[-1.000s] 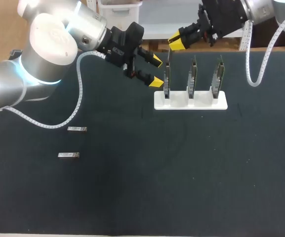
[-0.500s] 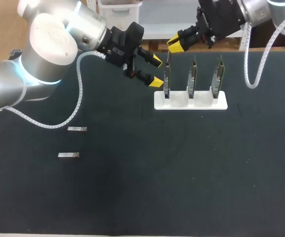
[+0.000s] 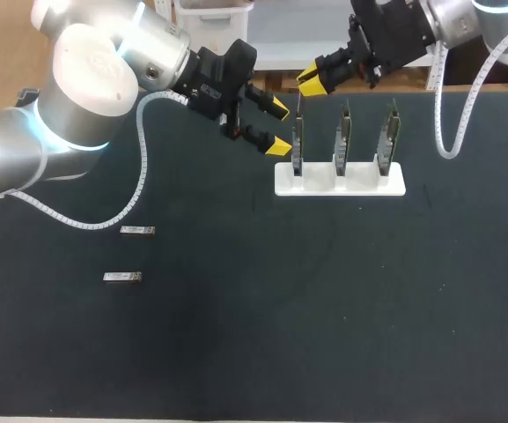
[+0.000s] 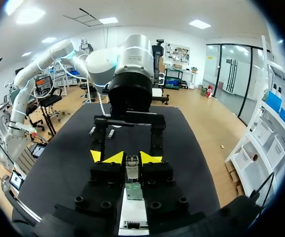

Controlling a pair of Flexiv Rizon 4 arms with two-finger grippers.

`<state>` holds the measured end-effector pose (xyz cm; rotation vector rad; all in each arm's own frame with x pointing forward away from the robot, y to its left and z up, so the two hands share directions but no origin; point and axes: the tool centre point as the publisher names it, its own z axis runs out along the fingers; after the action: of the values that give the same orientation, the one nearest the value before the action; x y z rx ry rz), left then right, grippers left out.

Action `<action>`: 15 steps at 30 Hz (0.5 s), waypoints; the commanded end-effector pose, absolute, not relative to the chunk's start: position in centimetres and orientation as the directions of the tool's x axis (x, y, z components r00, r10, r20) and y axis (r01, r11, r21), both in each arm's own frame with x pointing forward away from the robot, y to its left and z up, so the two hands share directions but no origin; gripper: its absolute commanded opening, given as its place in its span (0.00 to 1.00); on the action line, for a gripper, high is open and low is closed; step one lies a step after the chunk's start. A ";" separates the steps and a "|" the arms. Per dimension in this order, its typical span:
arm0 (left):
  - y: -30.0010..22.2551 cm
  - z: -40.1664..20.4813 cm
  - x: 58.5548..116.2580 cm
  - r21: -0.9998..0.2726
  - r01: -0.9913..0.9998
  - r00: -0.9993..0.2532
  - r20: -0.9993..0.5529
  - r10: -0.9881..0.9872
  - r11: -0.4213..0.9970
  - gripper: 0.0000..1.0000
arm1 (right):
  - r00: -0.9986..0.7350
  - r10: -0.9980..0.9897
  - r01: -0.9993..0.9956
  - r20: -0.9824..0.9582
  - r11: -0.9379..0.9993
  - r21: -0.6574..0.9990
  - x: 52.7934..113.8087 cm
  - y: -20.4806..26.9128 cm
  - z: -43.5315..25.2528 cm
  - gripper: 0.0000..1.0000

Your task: Pick up the optical module with the left hand, and insert it into the network port with the right hand.

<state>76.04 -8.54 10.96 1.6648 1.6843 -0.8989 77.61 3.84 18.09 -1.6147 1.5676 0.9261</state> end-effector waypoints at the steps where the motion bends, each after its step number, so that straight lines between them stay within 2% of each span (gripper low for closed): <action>1: -8.6 11.0 76.4 -0.058 0.998 -0.034 -0.802 0.596 -0.022 1.00 | 0.016 -0.508 -1.000 -0.861 -0.029 -0.001 77.8 3.9 18.0 0.00; 15: -8.6 11.0 76.4 -0.058 0.998 -0.034 -0.802 0.596 -0.022 1.00 | 0.016 -0.514 -1.000 -0.858 -0.028 -0.001 77.7 4.2 17.6 0.00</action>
<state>76.04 -8.54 10.96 1.6648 1.6843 -0.8989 77.80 4.04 17.73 -1.6224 1.5749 0.9204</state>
